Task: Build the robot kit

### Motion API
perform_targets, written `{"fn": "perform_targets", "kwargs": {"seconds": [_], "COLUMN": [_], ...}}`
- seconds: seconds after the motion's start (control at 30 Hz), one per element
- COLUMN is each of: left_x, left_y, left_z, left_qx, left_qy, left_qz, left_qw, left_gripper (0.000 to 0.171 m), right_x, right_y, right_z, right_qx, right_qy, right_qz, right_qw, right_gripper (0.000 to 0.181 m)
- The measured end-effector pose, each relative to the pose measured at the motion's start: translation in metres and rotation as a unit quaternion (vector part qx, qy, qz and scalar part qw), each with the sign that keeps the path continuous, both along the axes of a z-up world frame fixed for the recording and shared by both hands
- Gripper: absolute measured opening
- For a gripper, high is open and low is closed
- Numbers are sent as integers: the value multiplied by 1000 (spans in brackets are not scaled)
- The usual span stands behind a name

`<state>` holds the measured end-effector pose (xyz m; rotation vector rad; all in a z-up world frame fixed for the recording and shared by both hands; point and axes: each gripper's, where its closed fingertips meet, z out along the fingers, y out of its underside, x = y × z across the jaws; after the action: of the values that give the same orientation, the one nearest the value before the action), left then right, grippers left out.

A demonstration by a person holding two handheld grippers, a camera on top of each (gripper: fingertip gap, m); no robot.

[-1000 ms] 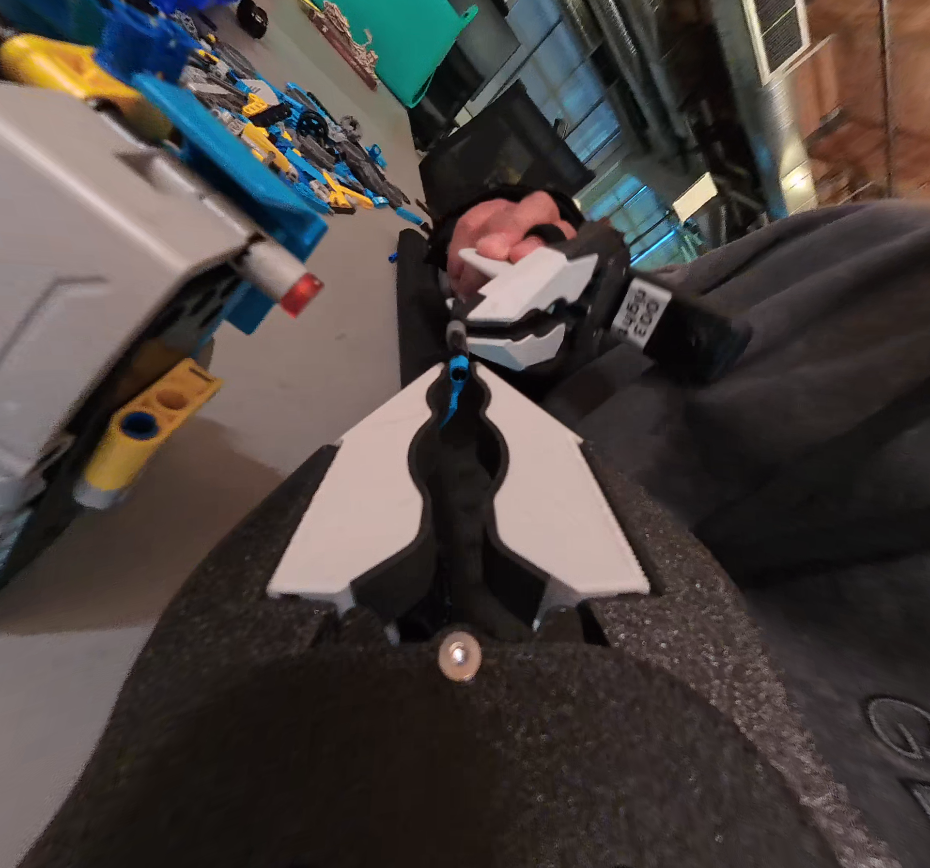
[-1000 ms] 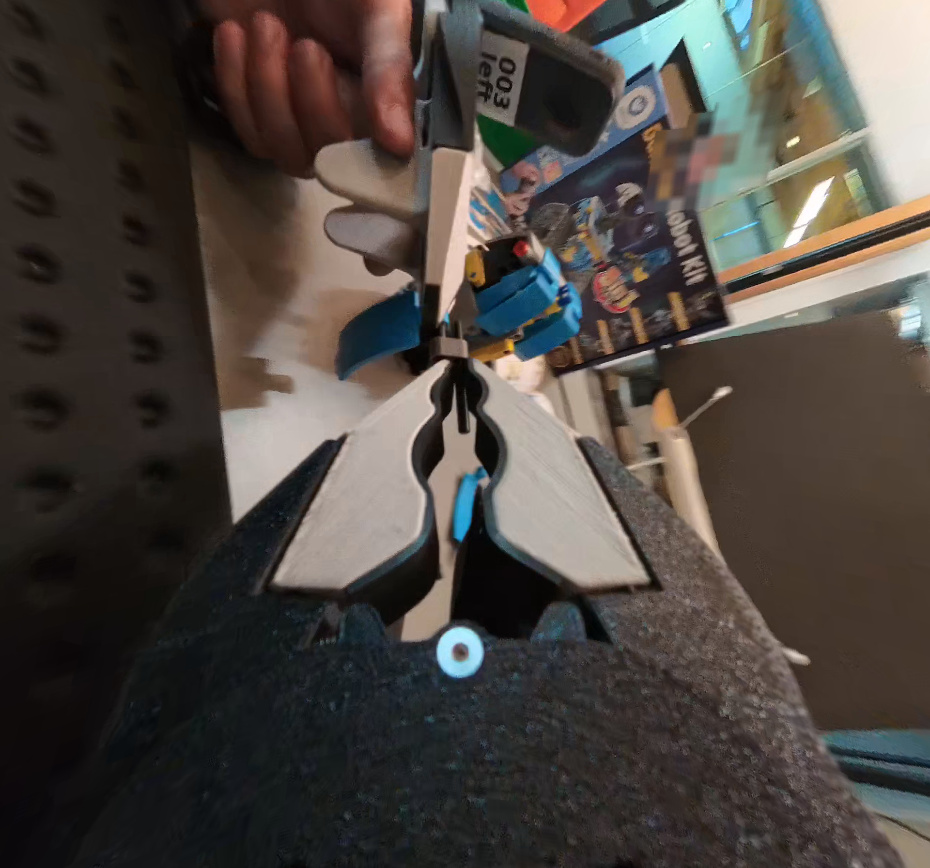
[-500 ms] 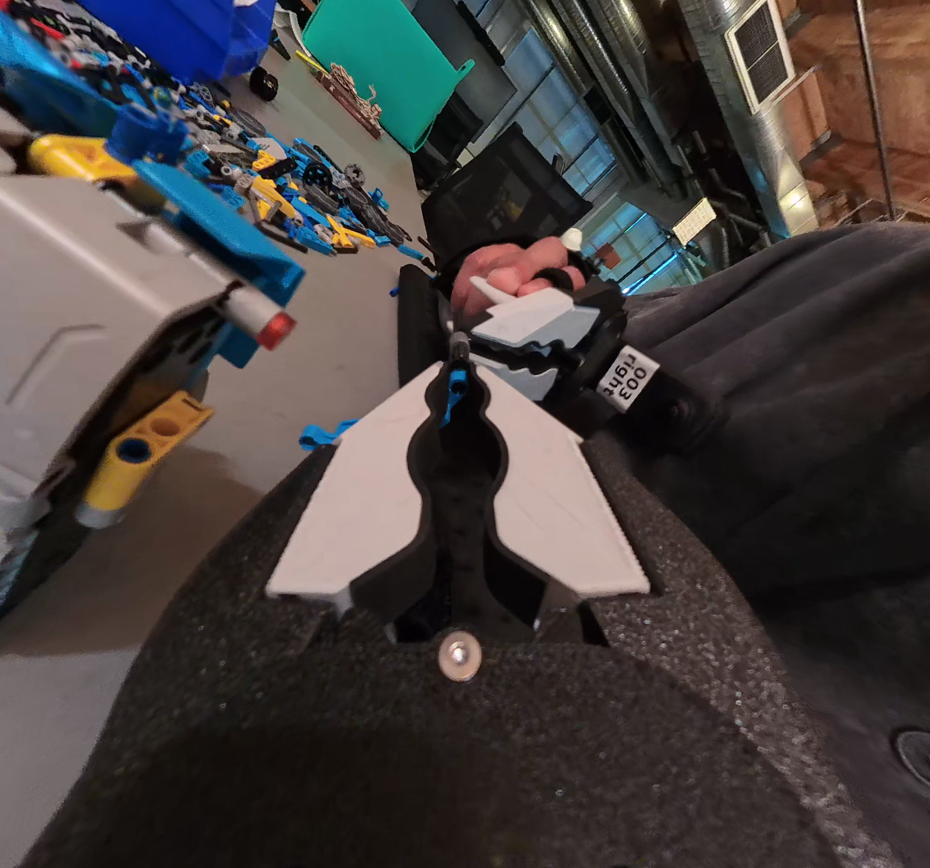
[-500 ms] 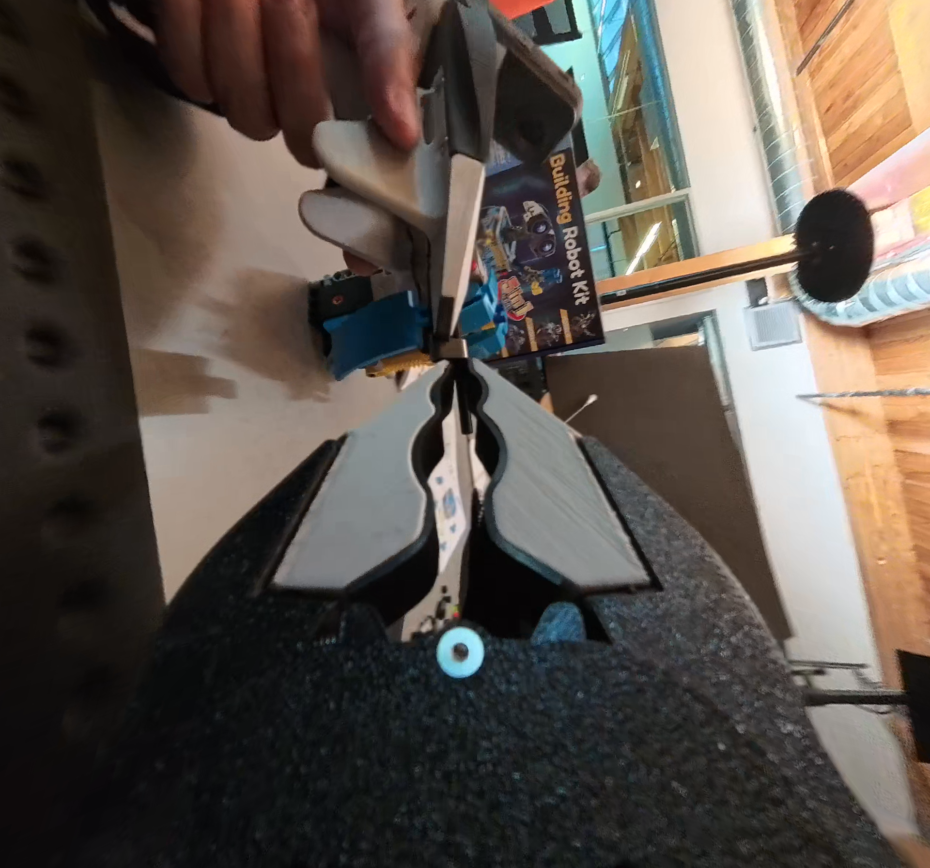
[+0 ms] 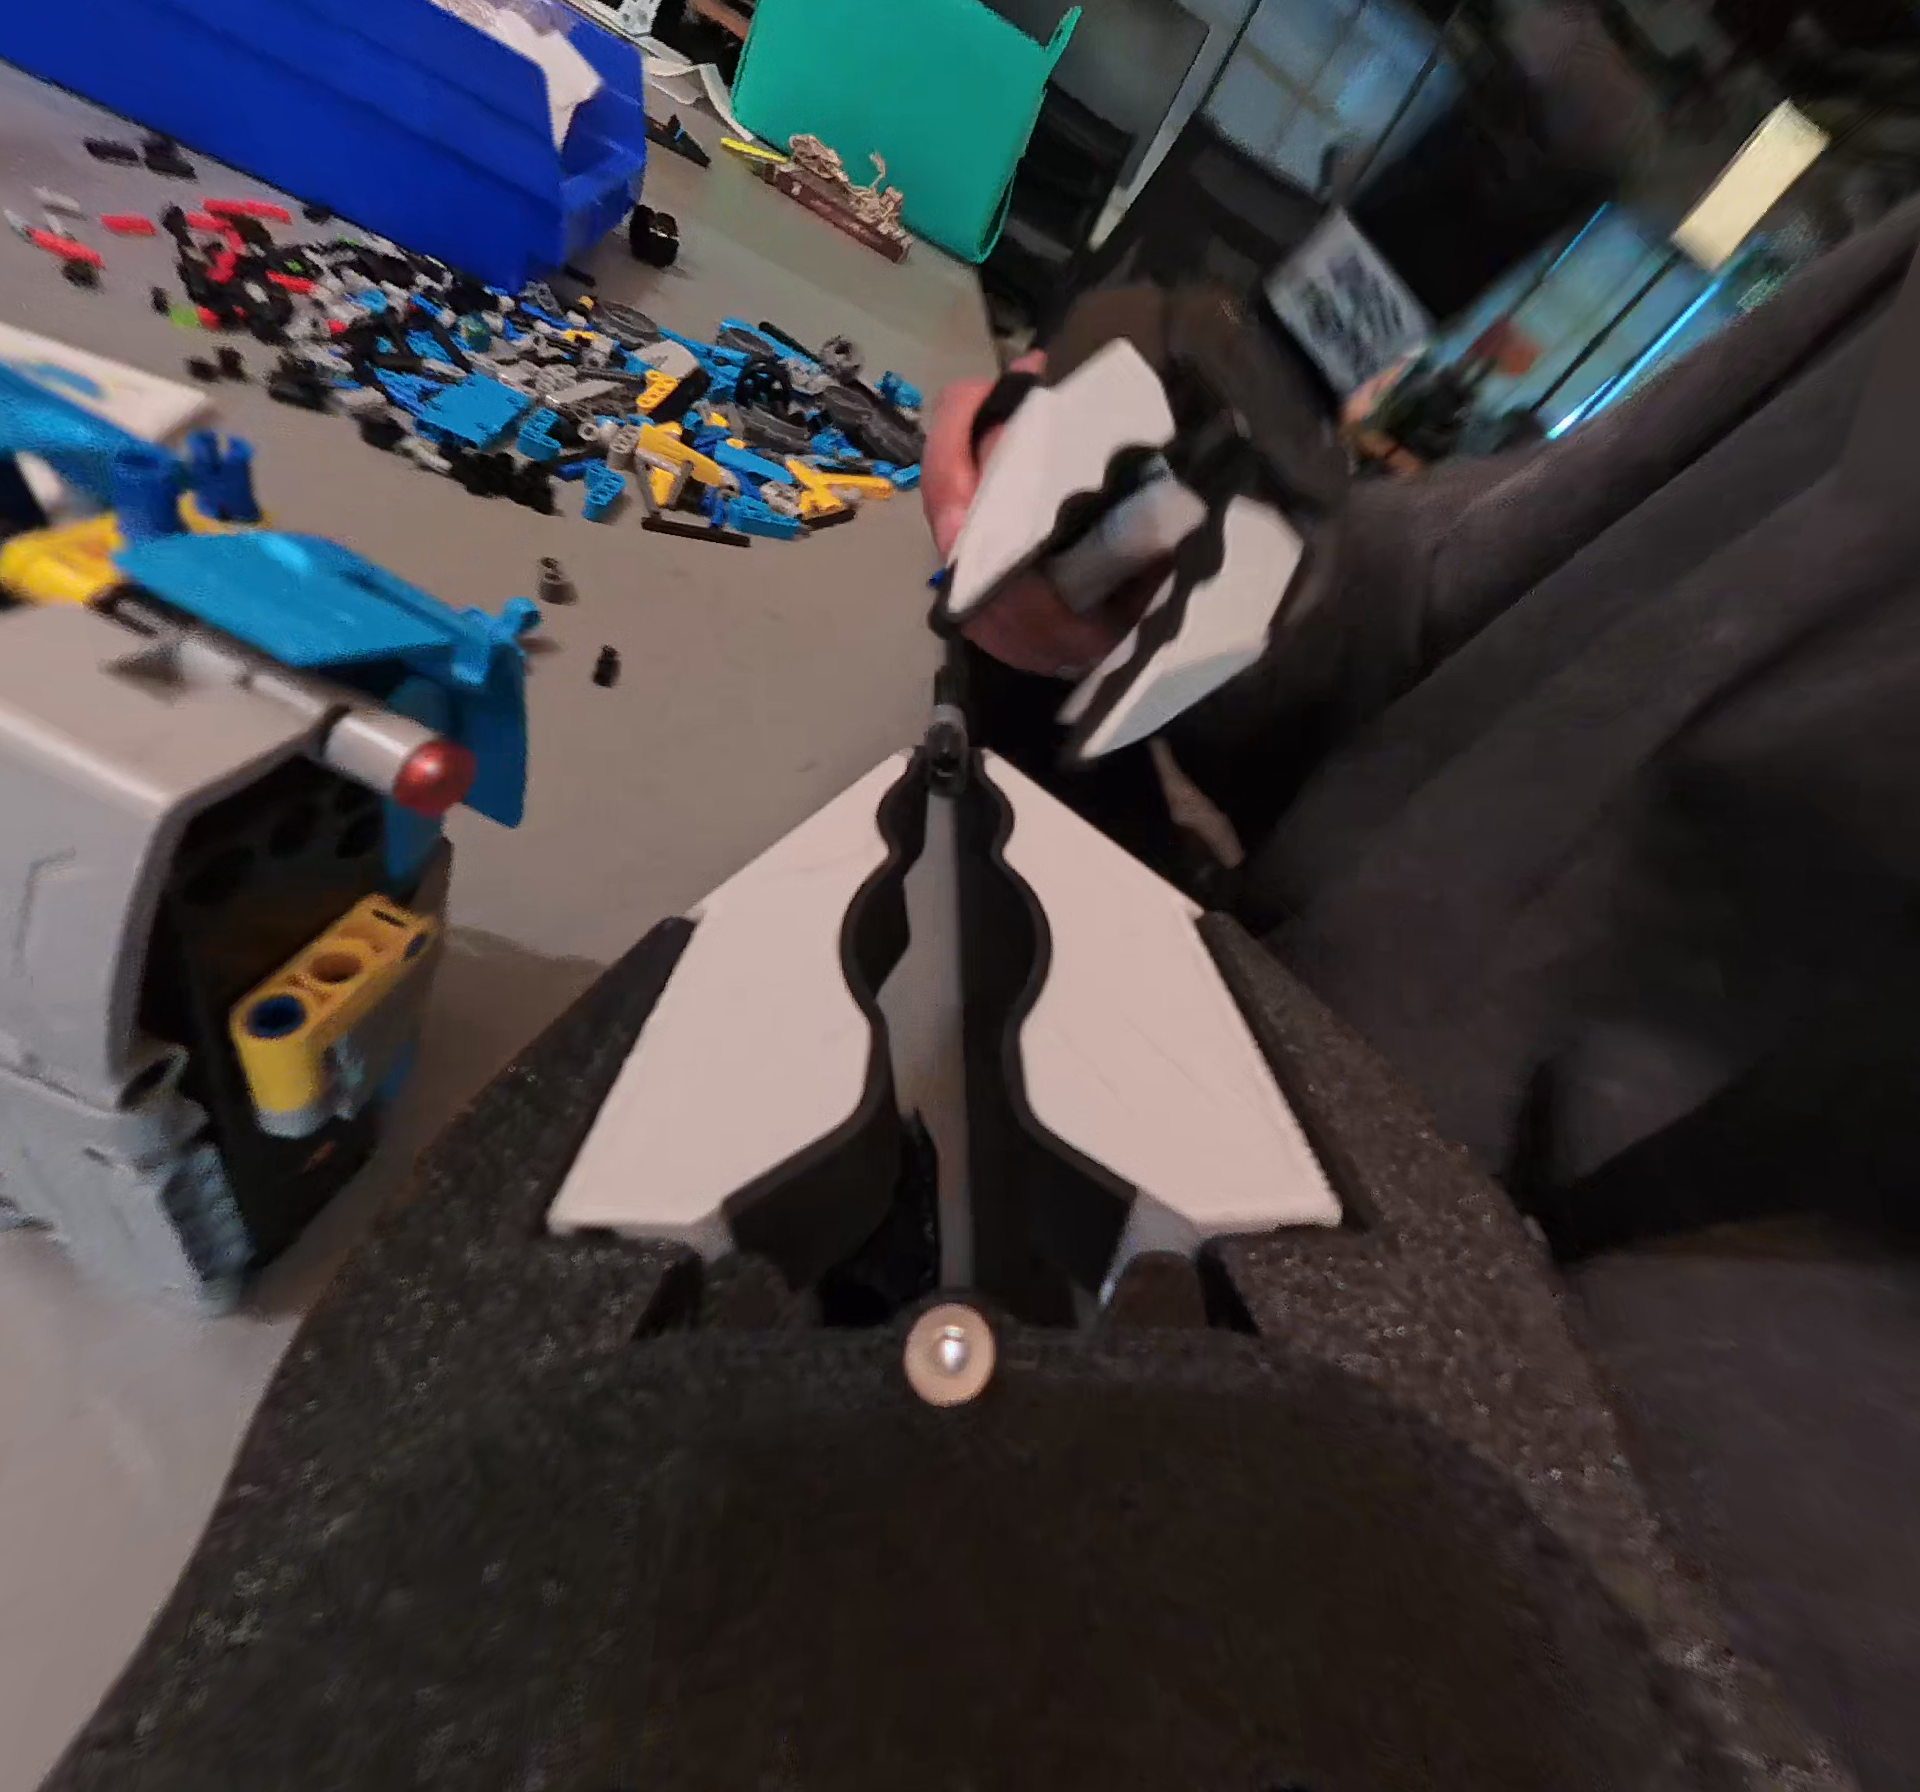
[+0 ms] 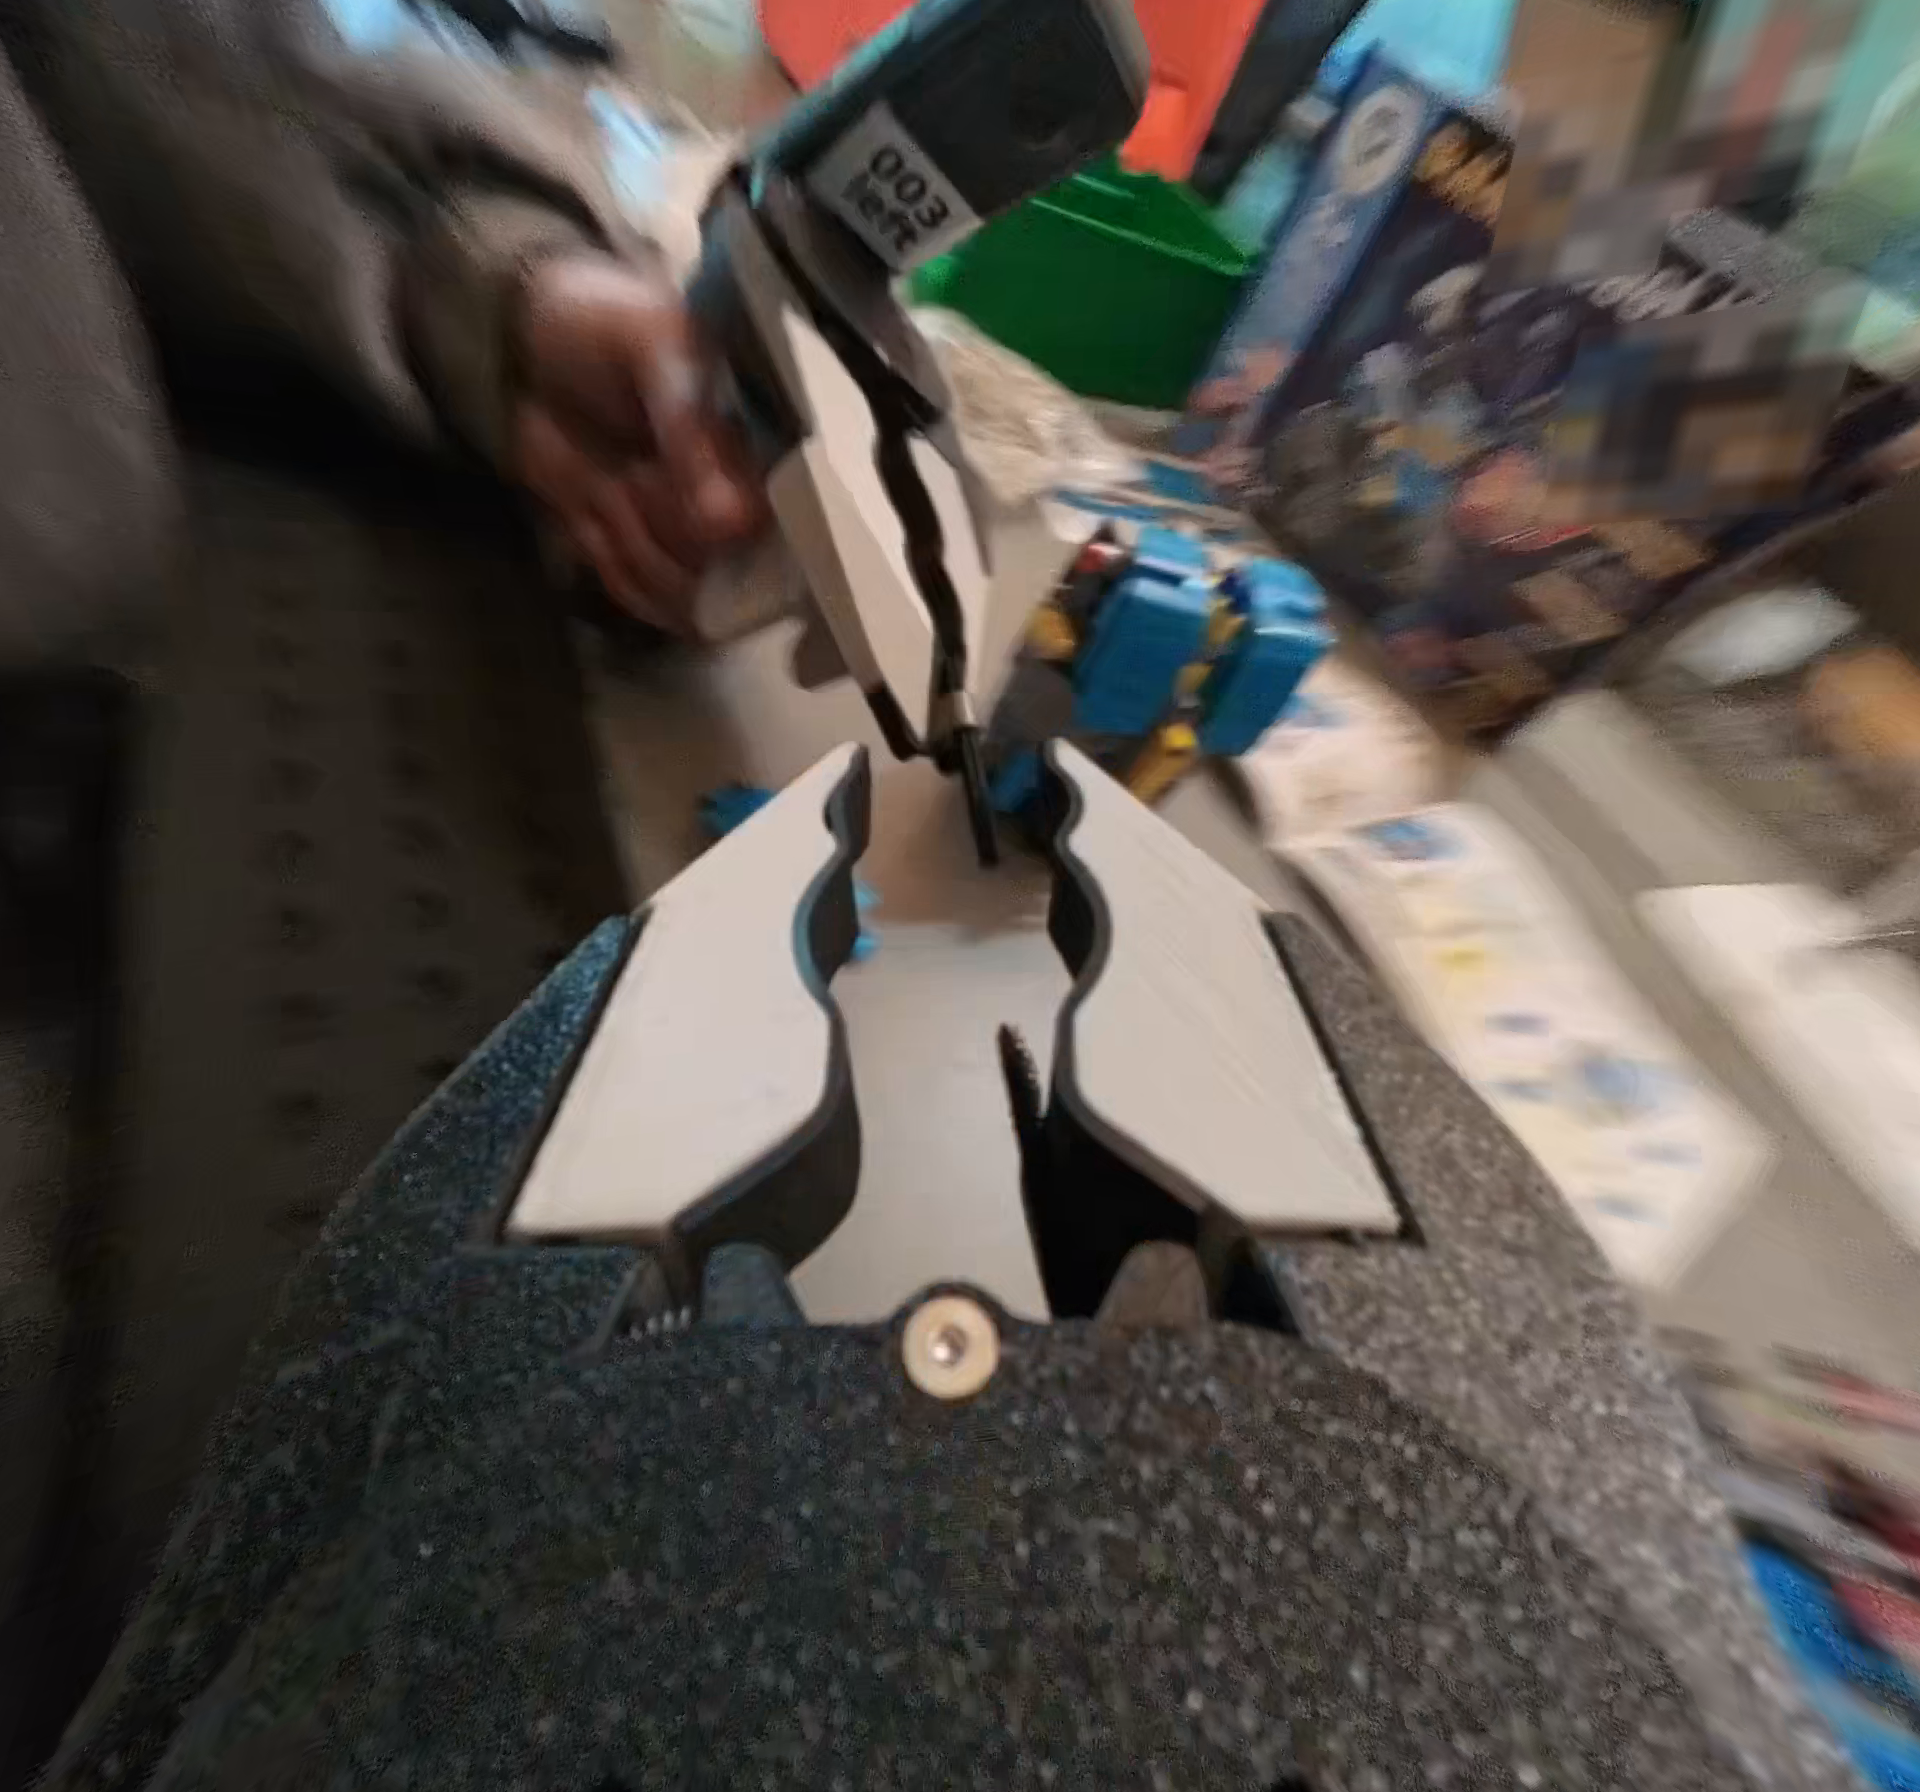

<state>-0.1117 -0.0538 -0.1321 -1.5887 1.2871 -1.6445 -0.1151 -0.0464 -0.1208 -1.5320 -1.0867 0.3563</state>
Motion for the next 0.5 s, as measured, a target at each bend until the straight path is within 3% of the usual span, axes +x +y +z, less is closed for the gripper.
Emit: {"fn": "perform_targets", "kwargs": {"seconds": [0.07, 0.13, 0.2, 0.27, 0.33, 0.4, 0.5], "left_x": [0, 0, -1, -2, -2, -1, -3], "left_y": [0, -1, 0, -6, -16, -21, -24], "left_z": [-3, -3, 0, 1, 0, -1, 3], "left_qx": [93, 229, 395, 524, 582, 601, 603], "left_qy": [5, -3, -16, -30, -46, -51, -66], "left_qz": [12, 30, 57, 66, 61, 57, 57], "left_qw": [996, 973, 917, 849, 810, 795, 793], "left_gripper": [7, 7, 7, 7, 6, 7, 7], "right_x": [-1, 5, 8, 7, -2, -8, -11], "right_y": [-7, -3, -5, -7, -17, -27, -29], "right_z": [7, 10, 4, -8, -8, 4, 7], "right_qx": [-143, -244, -330, -421, -498, -532, -532], "right_qy": [116, 201, 243, 267, 303, 334, 338], "right_qz": [61, 84, 108, 118, 160, 210, 222], "right_qw": [981, 945, 906, 859, 797, 749, 744], "right_gripper": [32, 35, 37, 50, 54, 45, 30]}}
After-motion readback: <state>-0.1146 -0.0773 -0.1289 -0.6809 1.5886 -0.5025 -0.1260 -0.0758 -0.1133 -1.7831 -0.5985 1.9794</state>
